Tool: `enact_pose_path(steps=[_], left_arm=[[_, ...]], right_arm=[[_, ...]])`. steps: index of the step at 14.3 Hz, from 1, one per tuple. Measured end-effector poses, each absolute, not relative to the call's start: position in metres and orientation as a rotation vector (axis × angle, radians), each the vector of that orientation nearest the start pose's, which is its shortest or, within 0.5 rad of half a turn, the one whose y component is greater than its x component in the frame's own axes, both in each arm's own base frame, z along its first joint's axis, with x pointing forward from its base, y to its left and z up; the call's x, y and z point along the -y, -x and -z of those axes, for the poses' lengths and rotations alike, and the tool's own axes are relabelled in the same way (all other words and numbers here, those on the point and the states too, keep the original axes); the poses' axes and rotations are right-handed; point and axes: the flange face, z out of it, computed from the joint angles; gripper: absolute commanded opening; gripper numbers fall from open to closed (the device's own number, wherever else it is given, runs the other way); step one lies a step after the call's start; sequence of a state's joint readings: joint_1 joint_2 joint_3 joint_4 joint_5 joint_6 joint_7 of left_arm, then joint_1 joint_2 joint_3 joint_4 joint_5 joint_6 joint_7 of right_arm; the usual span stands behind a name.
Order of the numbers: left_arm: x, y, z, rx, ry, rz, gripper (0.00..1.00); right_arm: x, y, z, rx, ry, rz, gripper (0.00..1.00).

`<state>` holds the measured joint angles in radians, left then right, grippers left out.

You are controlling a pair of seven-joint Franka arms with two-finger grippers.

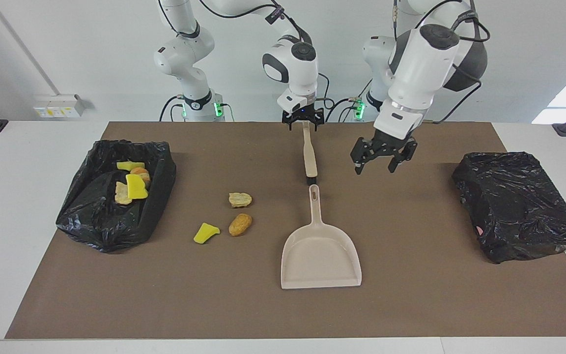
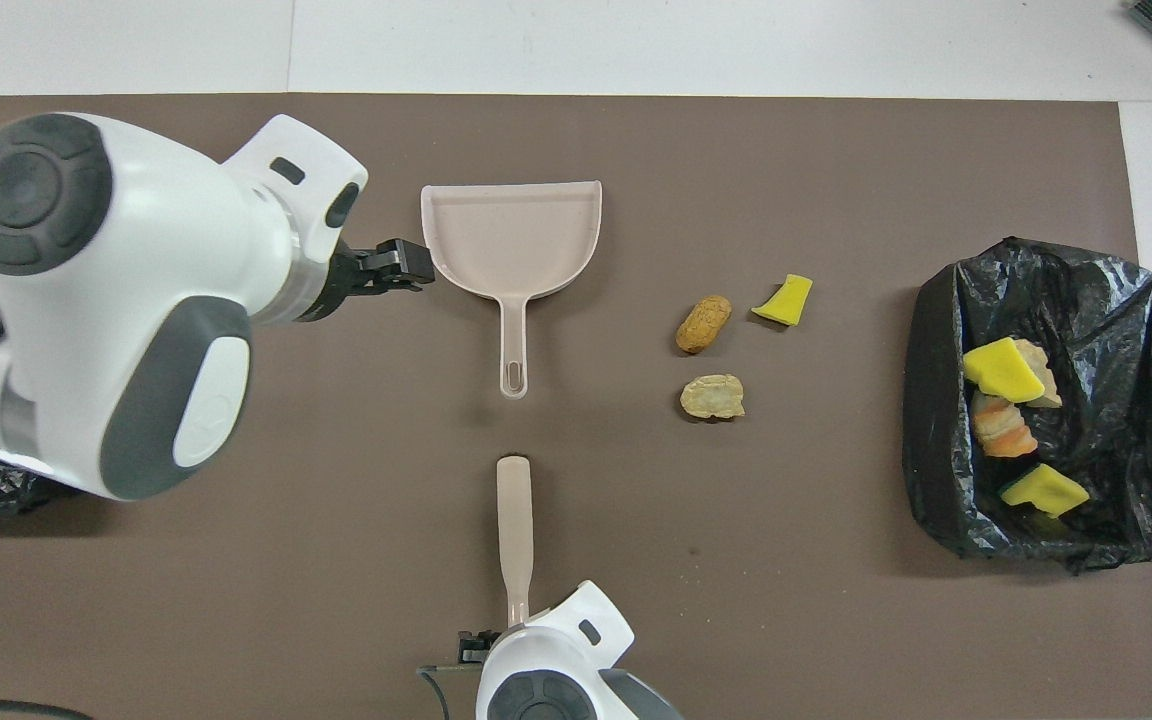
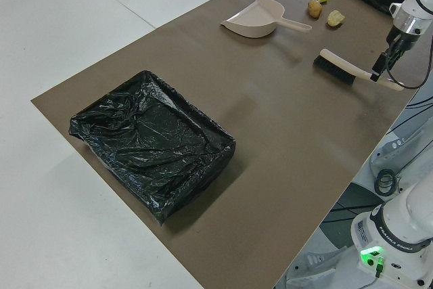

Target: Sweep and dump trash in bin

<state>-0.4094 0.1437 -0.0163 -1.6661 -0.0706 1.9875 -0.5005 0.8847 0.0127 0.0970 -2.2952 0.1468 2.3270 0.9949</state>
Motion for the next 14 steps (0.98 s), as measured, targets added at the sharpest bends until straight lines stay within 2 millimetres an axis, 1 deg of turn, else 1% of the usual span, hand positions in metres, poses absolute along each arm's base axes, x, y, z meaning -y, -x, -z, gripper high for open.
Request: enact_pose_path(steps=[1, 4, 5, 7, 8, 9, 10, 11, 12, 14], left_arm=[[0.274, -0.569, -0.517, 0.147, 3.270, 0.190, 1.00], [0.312, -0.578, -0.463, 0.161, 3.272, 0.172, 1.00], [0.319, -0.582, -0.449, 0.166, 3.274, 0.176, 1.00], [0.332, -0.580, -0.431, 0.170, 3.269, 0.151, 1.00], [0.340, -0.577, -0.425, 0.174, 3.267, 0.142, 1.00], [0.346, -0.574, -0.419, 0.172, 3.265, 0.130, 1.00], [0.350, -0.572, -0.413, 0.164, 3.263, 0.123, 1.00], [0.355, -0.569, -0.406, 0.155, 3.261, 0.118, 1.00], [0.358, -0.566, -0.397, 0.142, 3.255, 0.105, 1.00], [0.371, -0.556, -0.373, 0.102, 3.238, 0.069, 1.00]], right_arm=[[-0.432, -0.282, -0.345, -0.172, 3.050, -0.120, 0.97], [-0.434, -0.277, -0.342, -0.163, 3.052, -0.124, 0.79], [-0.434, -0.276, -0.341, -0.163, 3.054, -0.126, 0.70], [-0.434, -0.276, -0.338, -0.163, 3.057, -0.130, 0.55], [-0.434, -0.276, -0.337, -0.163, 3.059, -0.132, 0.39], [-0.434, -0.276, -0.337, -0.164, 3.059, -0.132, 0.19], [-0.434, -0.277, -0.336, -0.164, 3.059, -0.132, 0.04], [-0.434, -0.277, -0.337, -0.164, 3.058, -0.131, 0.00], [-0.435, -0.277, -0.338, -0.165, 3.055, -0.129, 0.00], [-0.435, -0.278, -0.338, -0.167, 3.054, -0.129, 0.00]])
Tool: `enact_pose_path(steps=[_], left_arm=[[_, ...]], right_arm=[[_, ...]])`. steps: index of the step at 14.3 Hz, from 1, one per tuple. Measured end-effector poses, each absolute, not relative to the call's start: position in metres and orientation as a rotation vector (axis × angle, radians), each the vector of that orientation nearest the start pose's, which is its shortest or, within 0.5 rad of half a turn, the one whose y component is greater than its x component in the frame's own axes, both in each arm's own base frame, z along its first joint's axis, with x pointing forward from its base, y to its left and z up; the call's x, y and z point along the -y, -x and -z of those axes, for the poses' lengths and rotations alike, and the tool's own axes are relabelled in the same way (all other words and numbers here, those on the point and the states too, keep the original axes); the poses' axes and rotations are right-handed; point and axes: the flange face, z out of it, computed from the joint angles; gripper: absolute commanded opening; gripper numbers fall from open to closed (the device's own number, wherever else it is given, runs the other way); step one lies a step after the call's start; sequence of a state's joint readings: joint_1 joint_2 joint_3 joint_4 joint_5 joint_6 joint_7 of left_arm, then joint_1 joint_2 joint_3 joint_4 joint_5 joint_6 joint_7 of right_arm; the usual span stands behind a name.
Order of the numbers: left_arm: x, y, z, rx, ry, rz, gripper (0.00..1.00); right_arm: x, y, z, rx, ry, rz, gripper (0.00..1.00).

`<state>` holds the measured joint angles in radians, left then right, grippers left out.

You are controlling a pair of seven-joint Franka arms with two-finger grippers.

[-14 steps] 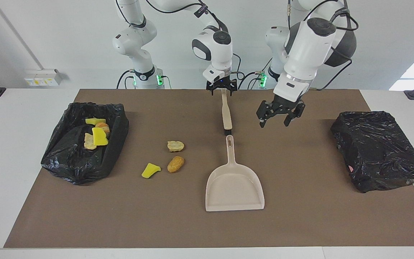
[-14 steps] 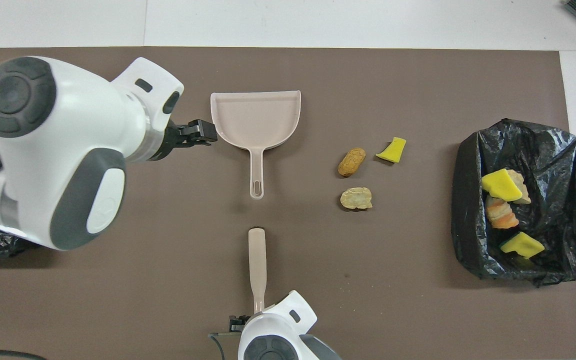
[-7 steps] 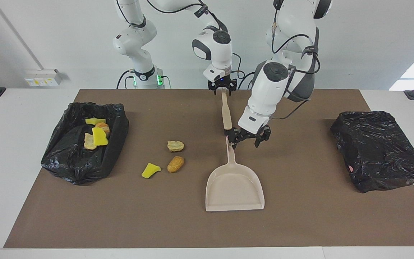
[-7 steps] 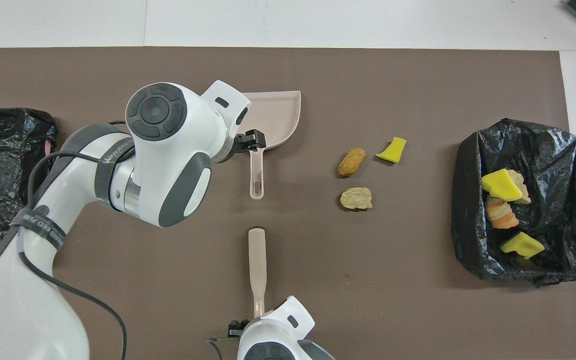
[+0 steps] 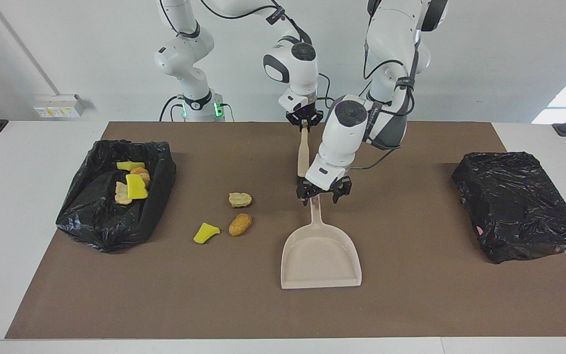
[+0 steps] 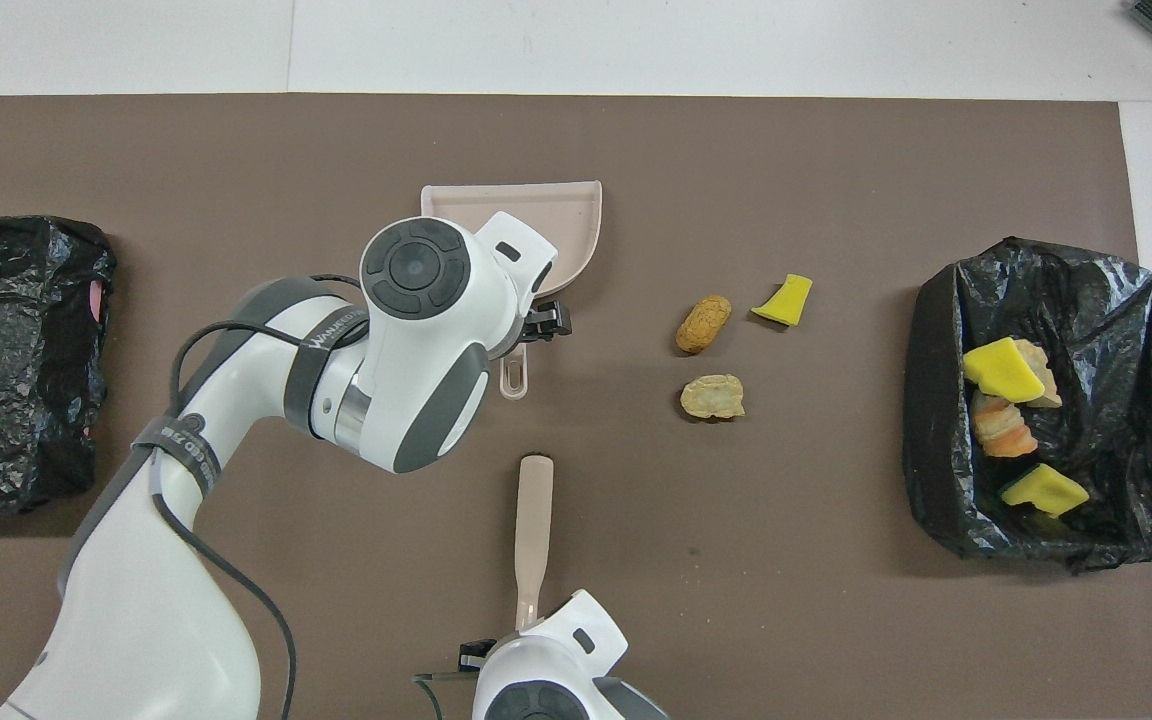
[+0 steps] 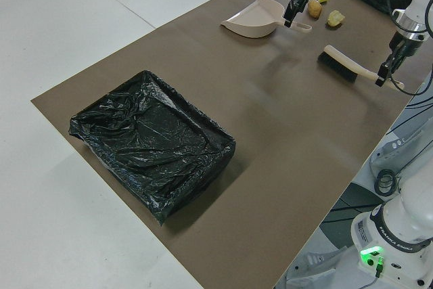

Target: Sweep and dump trash in bin

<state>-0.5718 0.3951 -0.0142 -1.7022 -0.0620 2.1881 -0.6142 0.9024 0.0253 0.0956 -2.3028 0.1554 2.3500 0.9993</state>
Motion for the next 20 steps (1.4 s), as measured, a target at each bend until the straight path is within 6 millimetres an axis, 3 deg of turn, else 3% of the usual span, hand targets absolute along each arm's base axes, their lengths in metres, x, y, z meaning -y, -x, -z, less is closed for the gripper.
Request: enact_pose_path(steps=[3, 4, 6, 7, 8, 13, 17, 20], left_arm=[[0.381, -0.553, -0.355, 0.083, 3.231, 0.061, 1.00], [0.380, -0.553, -0.355, 0.084, 3.228, 0.064, 0.94], [0.378, -0.555, -0.355, 0.085, 3.224, 0.068, 0.34], [0.377, -0.555, -0.355, 0.085, 3.222, 0.070, 0.08], [0.376, -0.556, -0.355, 0.081, 3.217, 0.075, 0.00], [0.369, -0.563, -0.360, 0.017, 3.163, 0.151, 0.00], [0.363, -0.566, -0.363, -0.178, 3.101, 0.201, 0.00], [0.343, -0.575, -0.381, -0.405, 3.061, 0.207, 0.00]], right_arm=[[-0.434, -0.281, -0.338, -0.175, 3.057, -0.133, 0.00], [-0.431, -0.283, -0.339, -0.186, 3.069, -0.150, 0.00], [-0.416, -0.292, -0.348, -0.230, 3.102, -0.200, 0.00], [-0.407, -0.298, -0.355, -0.247, 3.111, -0.217, 0.00], [-0.395, -0.305, -0.364, -0.254, 3.117, -0.230, 0.00], [-0.326, -0.339, -0.415, -0.224, 3.124, -0.283, 0.00], [-0.275, -0.365, -0.431, -0.237, 3.125, -0.343, 0.00], [-0.229, -0.399, -0.442, -0.202, 3.120, -0.326, 0.00]])
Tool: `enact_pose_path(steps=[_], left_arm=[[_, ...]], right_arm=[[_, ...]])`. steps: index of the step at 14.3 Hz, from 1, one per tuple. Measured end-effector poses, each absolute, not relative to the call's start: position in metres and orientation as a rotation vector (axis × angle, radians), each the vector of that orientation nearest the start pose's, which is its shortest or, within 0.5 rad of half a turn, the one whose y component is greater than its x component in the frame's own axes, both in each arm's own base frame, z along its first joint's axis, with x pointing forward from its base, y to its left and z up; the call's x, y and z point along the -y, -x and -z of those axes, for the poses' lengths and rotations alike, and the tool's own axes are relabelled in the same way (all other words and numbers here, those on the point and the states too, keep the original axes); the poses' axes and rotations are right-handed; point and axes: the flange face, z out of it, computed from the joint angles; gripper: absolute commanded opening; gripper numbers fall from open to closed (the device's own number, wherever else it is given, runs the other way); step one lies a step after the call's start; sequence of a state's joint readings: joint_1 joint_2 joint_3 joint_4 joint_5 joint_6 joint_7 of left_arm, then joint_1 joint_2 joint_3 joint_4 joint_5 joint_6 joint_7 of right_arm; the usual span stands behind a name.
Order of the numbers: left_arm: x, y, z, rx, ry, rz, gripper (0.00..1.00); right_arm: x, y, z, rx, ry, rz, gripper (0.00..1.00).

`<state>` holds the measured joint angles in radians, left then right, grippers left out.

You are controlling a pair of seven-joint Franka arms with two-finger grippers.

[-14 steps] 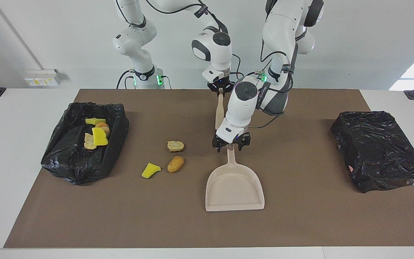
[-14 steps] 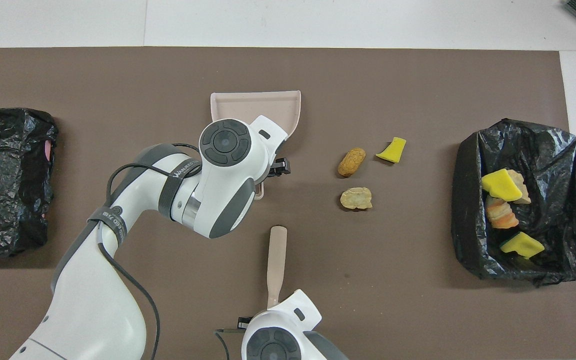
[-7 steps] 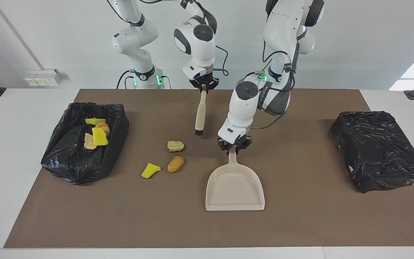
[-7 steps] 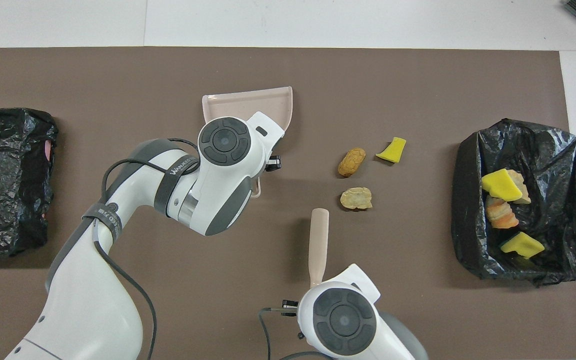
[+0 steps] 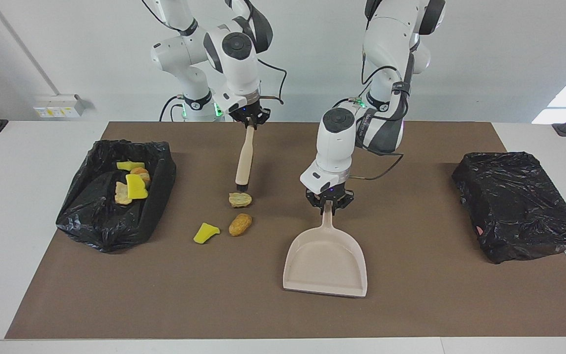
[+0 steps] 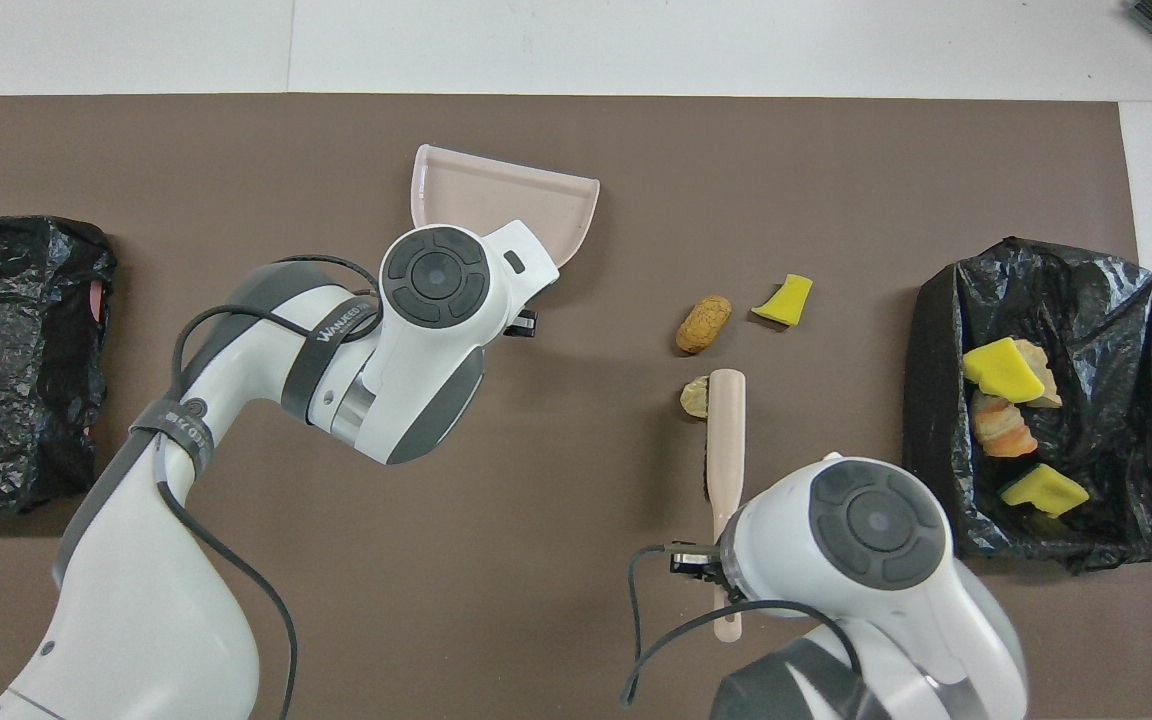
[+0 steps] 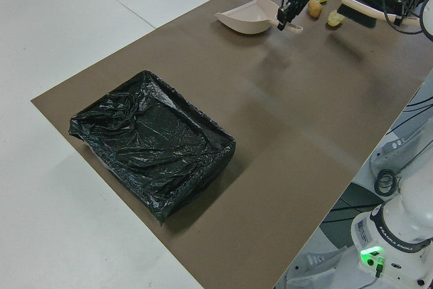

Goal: Sweep and dump trash in bin
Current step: 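Sweep bread and sponge into the dustpan with the right gripper's brush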

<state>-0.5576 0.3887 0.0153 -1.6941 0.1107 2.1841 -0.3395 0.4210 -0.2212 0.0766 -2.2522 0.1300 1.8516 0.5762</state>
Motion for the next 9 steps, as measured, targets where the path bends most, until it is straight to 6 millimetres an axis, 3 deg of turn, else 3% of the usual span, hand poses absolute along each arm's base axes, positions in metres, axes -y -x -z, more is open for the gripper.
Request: enact_pose_path(steps=[3, 7, 9], left_arm=[[0.321, -0.581, -0.401, -0.544, 3.025, 0.191, 0.00], [0.316, -0.574, -0.400, -0.803, 2.939, 0.084, 0.00], [0.302, -0.575, -0.406, -0.970, 2.876, 0.031, 0.00]], right_arm=[[-0.180, -0.428, -0.438, -0.138, 3.178, -0.290, 0.00], [-0.097, -0.468, -0.425, 0.041, 3.201, -0.232, 0.00], [-0.064, -0.484, -0.414, 0.098, 3.219, -0.191, 0.00]])
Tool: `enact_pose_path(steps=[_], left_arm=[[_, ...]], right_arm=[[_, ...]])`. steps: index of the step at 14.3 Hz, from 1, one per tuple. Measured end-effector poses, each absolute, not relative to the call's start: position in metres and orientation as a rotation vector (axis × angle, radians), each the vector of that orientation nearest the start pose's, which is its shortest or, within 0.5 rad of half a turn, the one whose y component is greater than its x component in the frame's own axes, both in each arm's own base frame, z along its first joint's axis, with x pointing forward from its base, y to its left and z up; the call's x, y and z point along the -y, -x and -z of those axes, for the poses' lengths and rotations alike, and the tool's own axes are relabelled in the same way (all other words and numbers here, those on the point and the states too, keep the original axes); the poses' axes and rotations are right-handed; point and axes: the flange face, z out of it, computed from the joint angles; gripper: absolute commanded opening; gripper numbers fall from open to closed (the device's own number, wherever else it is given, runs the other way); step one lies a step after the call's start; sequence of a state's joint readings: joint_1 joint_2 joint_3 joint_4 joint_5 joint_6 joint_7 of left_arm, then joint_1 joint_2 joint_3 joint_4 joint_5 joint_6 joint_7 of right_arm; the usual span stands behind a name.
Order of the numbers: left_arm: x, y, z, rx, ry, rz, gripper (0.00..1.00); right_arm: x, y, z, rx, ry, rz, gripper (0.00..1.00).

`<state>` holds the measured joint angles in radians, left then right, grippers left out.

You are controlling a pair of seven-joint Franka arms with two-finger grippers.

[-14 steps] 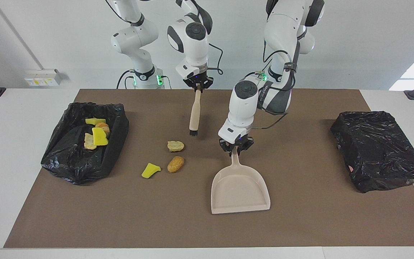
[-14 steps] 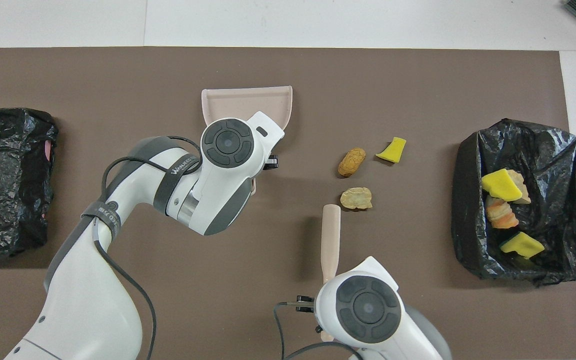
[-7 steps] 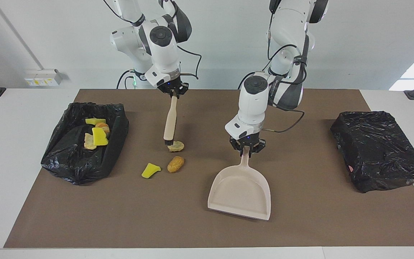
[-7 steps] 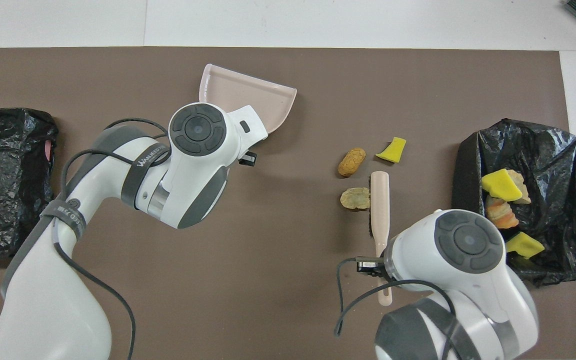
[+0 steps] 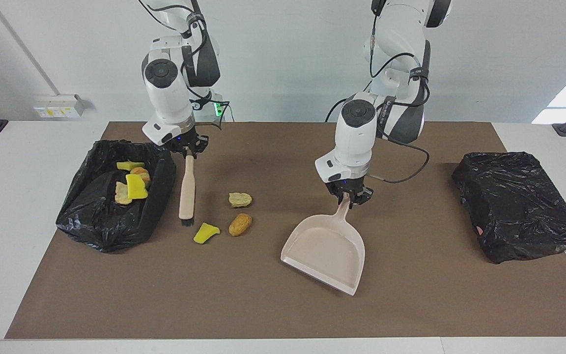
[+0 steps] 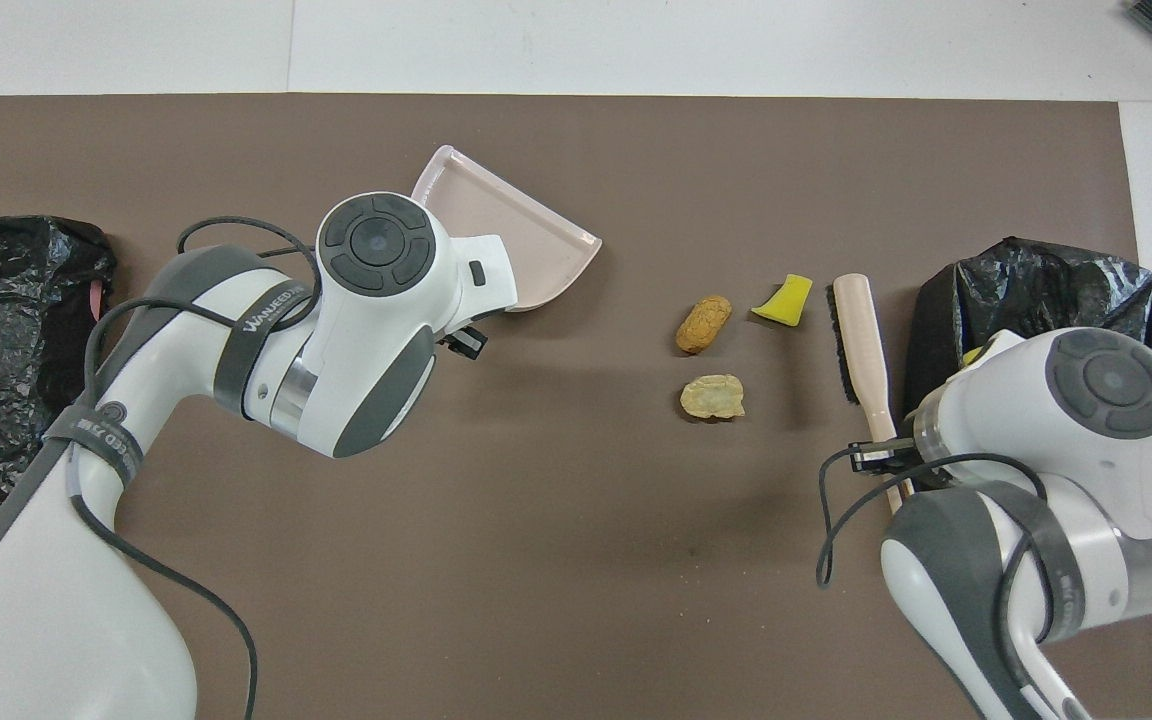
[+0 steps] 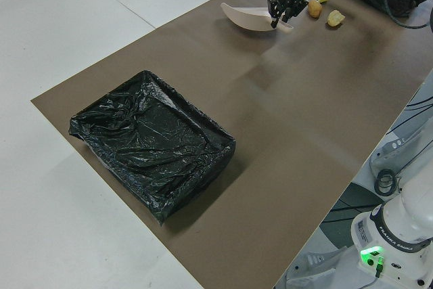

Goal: Sweep and dump trash in bin
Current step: 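Sweep bread and sponge into the dustpan with the right gripper's brush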

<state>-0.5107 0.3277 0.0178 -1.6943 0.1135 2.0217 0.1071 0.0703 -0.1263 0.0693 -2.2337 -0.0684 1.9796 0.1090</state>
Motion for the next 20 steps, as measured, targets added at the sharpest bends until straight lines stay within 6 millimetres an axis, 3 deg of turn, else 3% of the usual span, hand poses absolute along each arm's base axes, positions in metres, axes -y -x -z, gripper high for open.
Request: enact_pose_path(steps=[4, 6, 8, 11, 16, 20], left_arm=[[0.258, -0.571, -0.435, -1.327, 2.722, -0.112, 0.00], [0.240, -0.556, -0.441, -1.544, 2.613, -0.237, 0.00], [0.229, -0.538, -0.436, -1.681, 2.539, -0.298, 0.00], [0.222, -0.522, -0.422, -1.773, 2.496, -0.258, 0.00], [0.229, -0.508, -0.405, -1.810, 2.512, -0.083, 0.00], [0.233, -0.494, -0.391, -1.820, 2.543, -0.050, 0.00]], right_arm=[[-0.063, -0.501, -0.382, 0.161, 3.219, -0.165, 0.00], [-0.065, -0.506, -0.366, 0.190, 3.213, -0.170, 0.00], [-0.067, -0.510, -0.357, 0.200, 3.210, -0.165, 0.00], [-0.074, -0.514, -0.350, 0.217, 3.206, -0.167, 0.00], [-0.151, -0.505, -0.348, 0.281, 3.178, -0.160, 0.00], [-0.182, -0.503, -0.344, 0.246, 3.132, -0.181, 0.00]])
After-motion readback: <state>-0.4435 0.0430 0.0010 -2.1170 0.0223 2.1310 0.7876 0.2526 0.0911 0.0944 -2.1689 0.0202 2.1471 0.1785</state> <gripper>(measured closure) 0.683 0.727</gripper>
